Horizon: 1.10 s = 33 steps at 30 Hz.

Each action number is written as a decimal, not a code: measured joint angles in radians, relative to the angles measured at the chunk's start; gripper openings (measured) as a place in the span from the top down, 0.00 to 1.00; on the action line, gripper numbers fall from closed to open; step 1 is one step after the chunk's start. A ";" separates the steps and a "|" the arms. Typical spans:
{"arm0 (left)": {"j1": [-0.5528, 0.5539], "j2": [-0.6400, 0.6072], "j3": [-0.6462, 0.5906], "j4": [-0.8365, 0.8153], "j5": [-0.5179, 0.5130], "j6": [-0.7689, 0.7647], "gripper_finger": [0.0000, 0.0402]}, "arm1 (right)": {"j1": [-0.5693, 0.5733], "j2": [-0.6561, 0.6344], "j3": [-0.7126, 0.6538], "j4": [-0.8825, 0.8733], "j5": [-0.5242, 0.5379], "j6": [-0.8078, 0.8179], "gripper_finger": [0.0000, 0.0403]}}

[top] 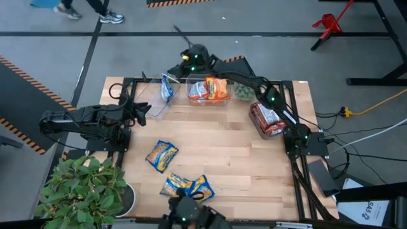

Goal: Sort Maruchan noodles
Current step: Put the blue noodle pack into the left transparent bin

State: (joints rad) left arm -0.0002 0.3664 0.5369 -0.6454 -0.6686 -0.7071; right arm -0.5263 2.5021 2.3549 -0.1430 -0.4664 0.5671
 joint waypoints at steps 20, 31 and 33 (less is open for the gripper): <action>0.000 0.000 0.000 -0.021 0.005 -0.024 0.68 | 0.195 -0.010 0.000 -0.283 0.561 -0.306 0.65; 0.000 0.000 0.000 -0.028 0.005 -0.051 0.68 | 0.203 0.023 -0.002 -0.246 0.657 -0.389 0.70; 0.000 0.000 0.000 -0.028 0.005 -0.059 0.68 | 0.202 0.031 -0.003 -0.239 0.628 -0.400 0.71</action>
State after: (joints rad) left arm -0.0006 0.3664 0.5369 -0.6734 -0.6632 -0.7663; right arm -0.3242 2.5334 2.3520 -0.3817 0.1611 0.1676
